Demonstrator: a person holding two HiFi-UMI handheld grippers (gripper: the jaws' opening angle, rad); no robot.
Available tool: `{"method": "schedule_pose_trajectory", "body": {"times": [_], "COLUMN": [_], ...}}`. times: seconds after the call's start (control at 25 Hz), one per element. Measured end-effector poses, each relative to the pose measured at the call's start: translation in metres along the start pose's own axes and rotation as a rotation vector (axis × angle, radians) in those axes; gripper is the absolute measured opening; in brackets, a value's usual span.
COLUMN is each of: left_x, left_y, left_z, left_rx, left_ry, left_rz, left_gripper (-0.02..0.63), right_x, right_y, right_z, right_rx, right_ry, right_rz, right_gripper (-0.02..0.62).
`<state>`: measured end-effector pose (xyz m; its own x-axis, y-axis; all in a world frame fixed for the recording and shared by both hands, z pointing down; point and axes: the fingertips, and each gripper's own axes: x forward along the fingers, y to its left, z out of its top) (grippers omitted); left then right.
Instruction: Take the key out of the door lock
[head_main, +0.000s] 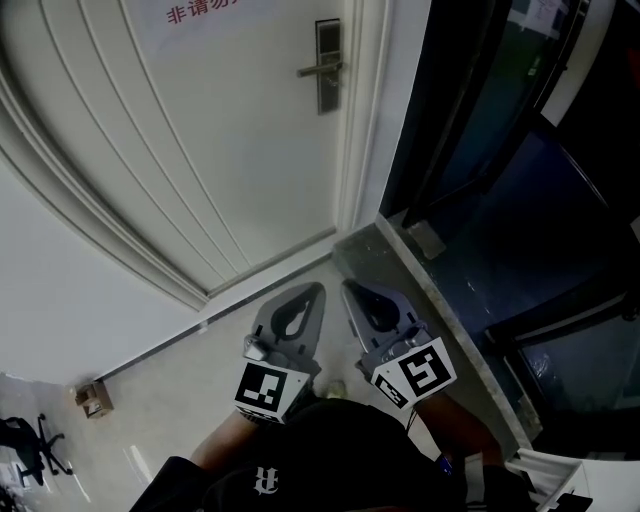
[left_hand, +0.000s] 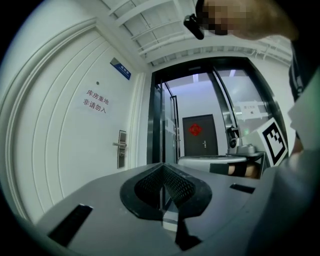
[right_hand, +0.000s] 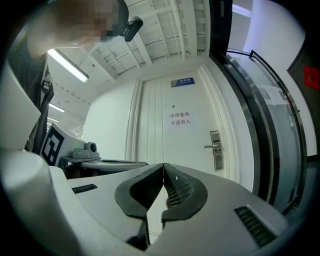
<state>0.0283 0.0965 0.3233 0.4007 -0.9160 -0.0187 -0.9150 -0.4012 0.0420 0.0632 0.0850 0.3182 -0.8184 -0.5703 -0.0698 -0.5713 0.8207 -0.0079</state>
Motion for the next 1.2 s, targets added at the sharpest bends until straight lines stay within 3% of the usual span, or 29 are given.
{"method": "schedule_pose_trajectory", "body": {"times": [0.4,0.72,1.2], "left_x": [0.073,0.154,0.248], "left_y": [0.043,0.114,0.211], "left_z": [-0.005,-0.006,-0.016], "left_rx": [-0.013,-0.017,-0.027], "left_ry": [-0.001,0.0,0.039], "left_rz": [-0.015,-0.042,-0.097], "left_gripper": [0.005,0.005,0.005], "right_x": [0.056,0.144,0.274], "right_y": [-0.062,-0.136,-0.258], "right_z": [-0.012,-0.018,-0.026], "right_rx": [-0.011,-0.068,-0.371], "right_ry": [0.016,0.021,0.101], "right_rz": [-0.022,-0.078,-0.242], "right_gripper": [0.014,0.015,0.015]}}
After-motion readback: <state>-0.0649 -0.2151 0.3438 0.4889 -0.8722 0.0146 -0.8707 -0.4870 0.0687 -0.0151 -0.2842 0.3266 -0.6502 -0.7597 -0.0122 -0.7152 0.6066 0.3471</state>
